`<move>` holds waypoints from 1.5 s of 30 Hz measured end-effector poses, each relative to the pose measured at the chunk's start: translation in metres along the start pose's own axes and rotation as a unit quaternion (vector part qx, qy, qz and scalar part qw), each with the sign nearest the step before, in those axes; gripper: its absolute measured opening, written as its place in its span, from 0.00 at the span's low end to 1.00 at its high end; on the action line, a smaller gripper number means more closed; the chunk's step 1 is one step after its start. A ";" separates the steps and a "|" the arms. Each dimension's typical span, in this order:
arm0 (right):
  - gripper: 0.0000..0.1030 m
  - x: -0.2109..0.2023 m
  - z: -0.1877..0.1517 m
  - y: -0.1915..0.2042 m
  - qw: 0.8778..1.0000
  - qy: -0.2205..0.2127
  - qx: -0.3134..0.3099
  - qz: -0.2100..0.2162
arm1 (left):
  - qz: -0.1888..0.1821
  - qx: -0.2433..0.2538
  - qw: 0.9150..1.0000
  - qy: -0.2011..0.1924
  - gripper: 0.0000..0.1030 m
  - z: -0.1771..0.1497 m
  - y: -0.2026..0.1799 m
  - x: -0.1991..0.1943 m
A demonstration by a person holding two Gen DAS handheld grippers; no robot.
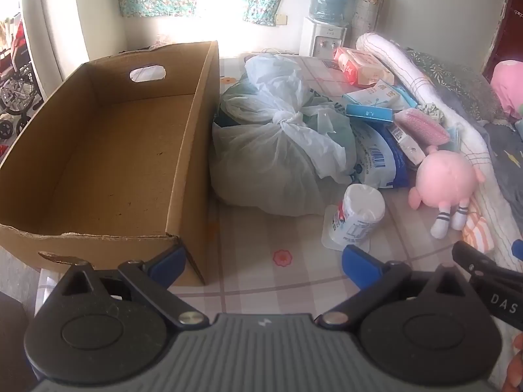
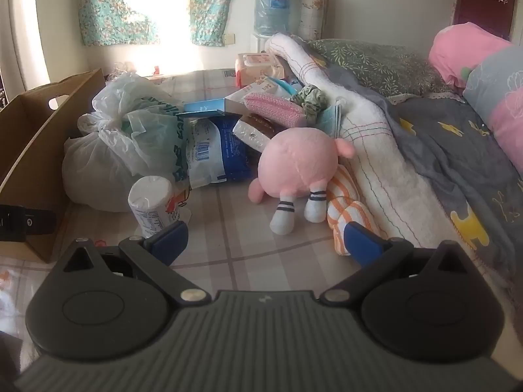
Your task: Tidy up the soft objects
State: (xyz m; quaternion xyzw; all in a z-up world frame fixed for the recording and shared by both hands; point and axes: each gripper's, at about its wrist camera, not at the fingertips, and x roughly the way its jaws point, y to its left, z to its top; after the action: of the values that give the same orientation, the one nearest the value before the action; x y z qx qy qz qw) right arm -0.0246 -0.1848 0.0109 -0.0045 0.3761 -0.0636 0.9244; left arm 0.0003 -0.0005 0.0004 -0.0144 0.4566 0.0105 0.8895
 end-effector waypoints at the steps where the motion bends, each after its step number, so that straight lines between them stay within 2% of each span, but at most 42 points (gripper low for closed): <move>1: 0.99 0.000 0.000 0.000 1.000 0.001 0.000 0.002 | 0.001 0.000 1.000 -0.001 0.99 0.000 0.000 0.000; 15: 0.99 0.001 0.006 0.003 1.000 0.022 -0.010 0.020 | 0.000 -0.011 1.000 0.000 0.99 -0.002 0.003 -0.002; 45: 0.99 -0.001 0.011 0.011 0.999 0.023 -0.028 0.018 | -0.002 -0.018 1.000 0.005 0.99 -0.001 0.007 -0.002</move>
State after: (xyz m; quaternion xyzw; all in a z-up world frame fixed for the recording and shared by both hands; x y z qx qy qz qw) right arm -0.0162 -0.1747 0.0187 -0.0222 0.3986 -0.0360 0.9161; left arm -0.0016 0.0069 0.0014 -0.0312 0.4605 0.0171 0.8870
